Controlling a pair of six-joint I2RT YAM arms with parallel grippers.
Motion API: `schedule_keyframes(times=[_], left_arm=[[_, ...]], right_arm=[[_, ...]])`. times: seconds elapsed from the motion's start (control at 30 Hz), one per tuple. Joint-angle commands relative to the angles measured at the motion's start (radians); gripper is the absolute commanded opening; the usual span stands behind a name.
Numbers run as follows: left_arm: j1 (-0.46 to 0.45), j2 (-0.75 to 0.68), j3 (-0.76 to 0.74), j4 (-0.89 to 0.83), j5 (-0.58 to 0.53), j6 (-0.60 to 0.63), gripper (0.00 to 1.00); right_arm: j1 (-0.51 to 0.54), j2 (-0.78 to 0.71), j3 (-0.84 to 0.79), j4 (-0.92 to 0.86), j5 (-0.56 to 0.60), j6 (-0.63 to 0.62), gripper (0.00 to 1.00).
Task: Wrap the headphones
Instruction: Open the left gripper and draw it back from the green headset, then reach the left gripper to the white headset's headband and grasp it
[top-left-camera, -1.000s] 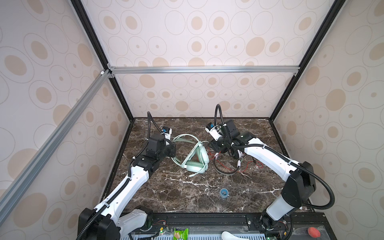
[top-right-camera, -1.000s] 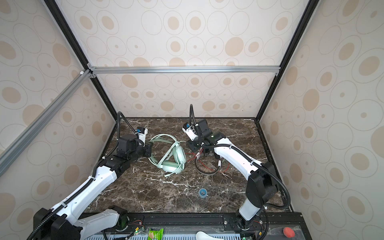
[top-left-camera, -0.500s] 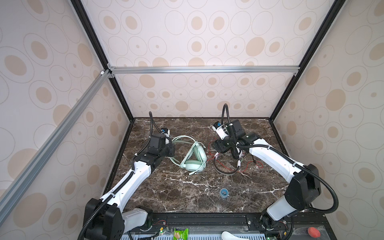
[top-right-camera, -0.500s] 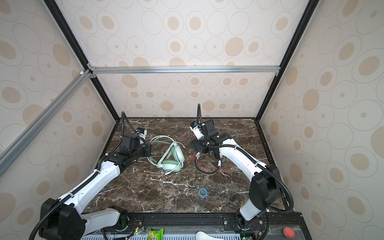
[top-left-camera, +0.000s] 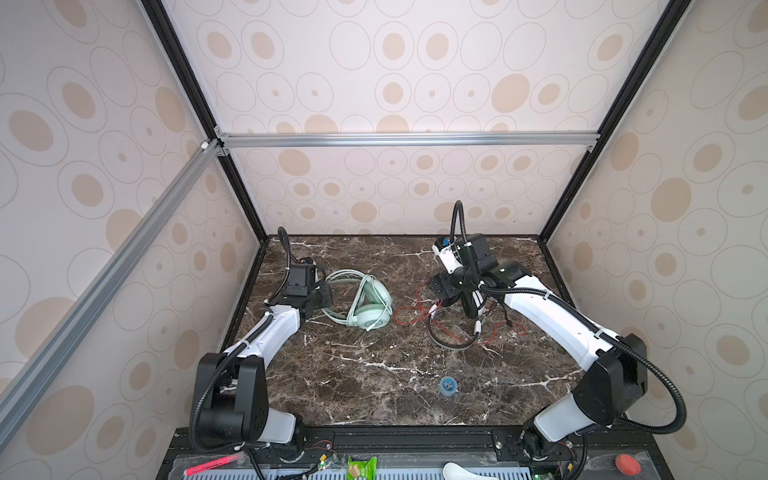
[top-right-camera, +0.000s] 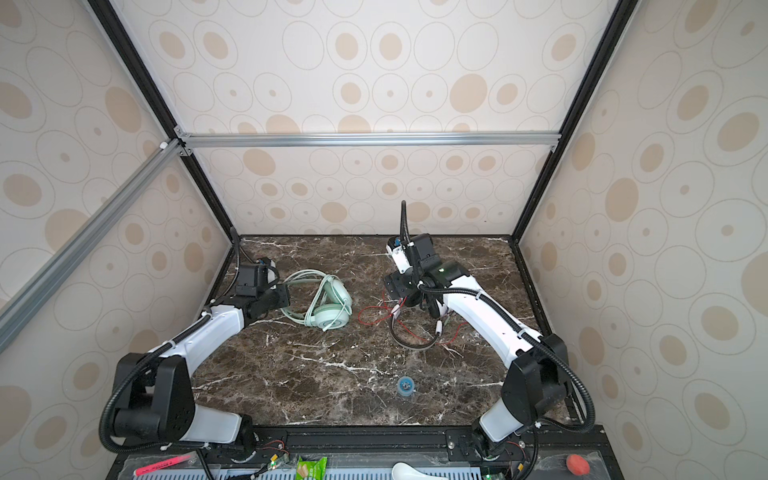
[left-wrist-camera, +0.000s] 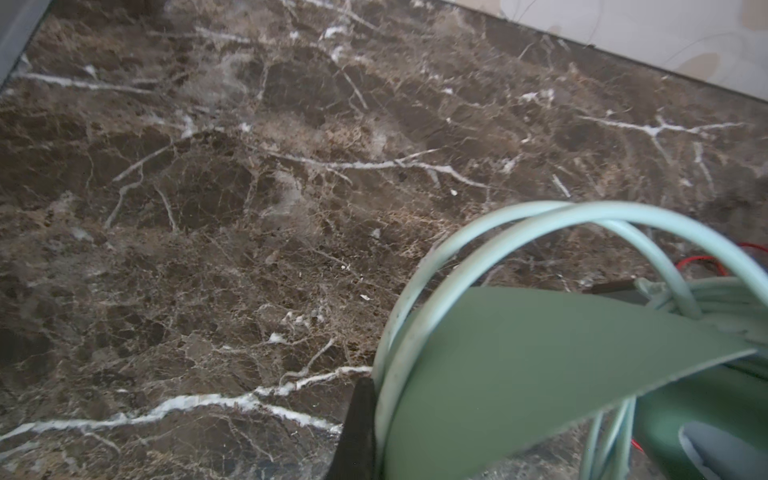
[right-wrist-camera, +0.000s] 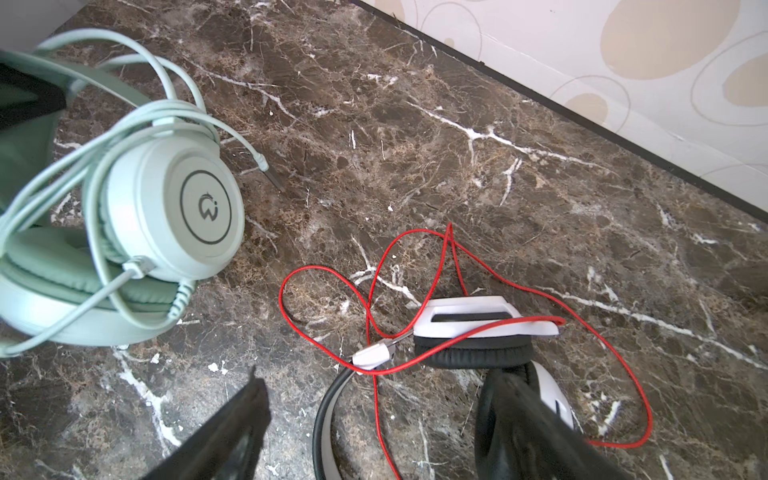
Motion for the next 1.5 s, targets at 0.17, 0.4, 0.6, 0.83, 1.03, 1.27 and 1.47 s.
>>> schedule_keyframes(times=[0.17, 0.4, 0.6, 0.83, 1.03, 1.27, 1.47], left_arm=[[0.028, 0.169, 0.16, 0.11, 0.011, -0.072, 0.0], [0.038, 0.308, 0.232, 0.109, -0.01, -0.076, 0.0], [0.061, 0.379, 0.284, 0.093, -0.022, -0.078, 0.0], [0.082, 0.433, 0.332, 0.047, -0.049, -0.064, 0.01], [0.093, 0.453, 0.334, 0.044, -0.061, -0.041, 0.28], [0.097, 0.438, 0.334, 0.03, -0.07, -0.017, 0.66], [0.096, 0.354, 0.3, -0.01, -0.115, -0.032, 0.93]], right_arm=[[-0.001, -0.032, 0.015, -0.035, 0.012, 0.082, 0.91], [-0.002, -0.05, 0.005, -0.038, -0.004, 0.084, 0.92], [-0.002, -0.055, 0.011, -0.051, -0.02, 0.088, 0.92], [-0.002, -0.07, 0.018, -0.068, -0.014, 0.088, 0.93], [-0.001, -0.081, 0.037, -0.081, -0.003, 0.113, 0.96], [0.0, -0.094, 0.063, -0.108, 0.045, 0.119, 0.97], [0.0, -0.113, 0.078, -0.116, 0.035, 0.094, 0.98]])
